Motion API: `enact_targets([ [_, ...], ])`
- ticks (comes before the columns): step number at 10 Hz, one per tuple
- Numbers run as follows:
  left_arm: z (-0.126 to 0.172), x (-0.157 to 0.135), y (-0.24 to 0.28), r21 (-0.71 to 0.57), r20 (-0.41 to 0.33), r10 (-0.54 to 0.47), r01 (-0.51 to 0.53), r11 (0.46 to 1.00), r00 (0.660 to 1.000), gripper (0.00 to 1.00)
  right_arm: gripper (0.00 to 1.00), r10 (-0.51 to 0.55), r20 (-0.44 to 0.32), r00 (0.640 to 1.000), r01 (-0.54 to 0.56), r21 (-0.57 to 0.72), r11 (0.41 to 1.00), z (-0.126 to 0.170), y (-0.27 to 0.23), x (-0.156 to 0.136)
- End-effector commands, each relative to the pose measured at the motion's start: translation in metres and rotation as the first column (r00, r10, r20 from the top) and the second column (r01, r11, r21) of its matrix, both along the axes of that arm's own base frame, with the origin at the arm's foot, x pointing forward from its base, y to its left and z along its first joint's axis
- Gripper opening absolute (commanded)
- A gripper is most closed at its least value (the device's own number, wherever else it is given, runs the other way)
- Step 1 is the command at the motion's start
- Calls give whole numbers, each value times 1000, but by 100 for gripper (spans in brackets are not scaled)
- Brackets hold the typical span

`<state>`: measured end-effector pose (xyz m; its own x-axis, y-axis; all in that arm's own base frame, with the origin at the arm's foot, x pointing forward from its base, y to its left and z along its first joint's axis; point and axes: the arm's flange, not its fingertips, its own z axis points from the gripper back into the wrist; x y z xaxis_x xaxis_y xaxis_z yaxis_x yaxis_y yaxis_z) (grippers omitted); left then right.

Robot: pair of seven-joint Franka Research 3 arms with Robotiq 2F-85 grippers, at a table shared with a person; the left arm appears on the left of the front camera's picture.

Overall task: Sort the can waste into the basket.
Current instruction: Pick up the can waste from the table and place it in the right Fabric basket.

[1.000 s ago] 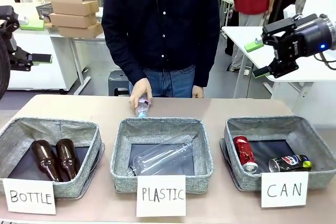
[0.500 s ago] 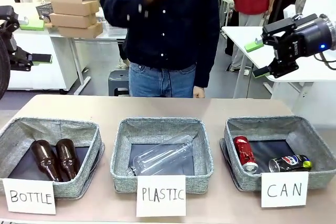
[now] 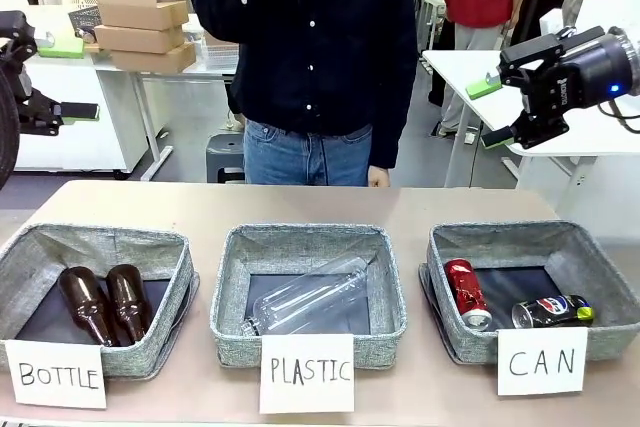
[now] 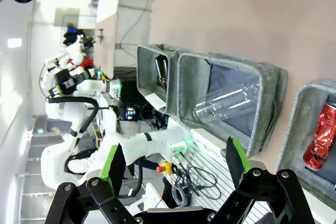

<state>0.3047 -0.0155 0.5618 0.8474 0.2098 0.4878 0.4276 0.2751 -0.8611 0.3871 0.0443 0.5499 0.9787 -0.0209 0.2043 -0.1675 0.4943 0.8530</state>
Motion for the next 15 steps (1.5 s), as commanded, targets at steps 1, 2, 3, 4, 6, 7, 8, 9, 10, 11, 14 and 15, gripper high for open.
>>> enact_targets([
  [1,1,0,-1,-24,18,-5,6,1000,1000,100,100,14,19,1000,-13,-3,1000,1,-2,0],
  [2,1,0,-1,-24,18,-5,6,1000,1000,100,100,14,19,1000,-13,-3,1000,1,-2,0],
  [3,1,0,-1,-24,18,-5,6,1000,1000,100,100,14,19,1000,-13,-3,1000,1,-2,0],
  [4,1,0,-1,-24,18,-5,6,1000,1000,100,100,14,19,1000,-13,-3,1000,1,-2,0],
  [6,1,0,-1,-24,18,-5,6,1000,1000,100,100,14,19,1000,-13,-3,1000,1,-2,0],
  [7,1,0,-1,-24,18,-5,6,1000,1000,100,100,14,19,1000,-13,-3,1000,1,-2,0],
  [8,1,0,-1,-24,18,-5,6,1000,1000,100,100,14,19,1000,-13,-3,1000,1,-2,0],
  [9,1,0,-1,-24,18,-5,6,1000,1000,100,100,14,19,1000,-13,-3,1000,1,-2,0],
  [10,1,0,-1,-24,18,-5,6,1000,1000,100,100,14,19,1000,-13,-3,1000,1,-2,0],
  [11,1,0,-1,-24,18,-5,6,1000,1000,100,100,14,19,1000,-13,-3,1000,1,-2,0],
  [14,1,0,-1,-24,18,-5,6,1000,1000,100,100,14,19,1000,-13,-3,1000,1,-2,0],
  [15,1,0,-1,-24,18,-5,6,1000,1000,100,100,14,19,1000,-13,-3,1000,1,-2,0],
])
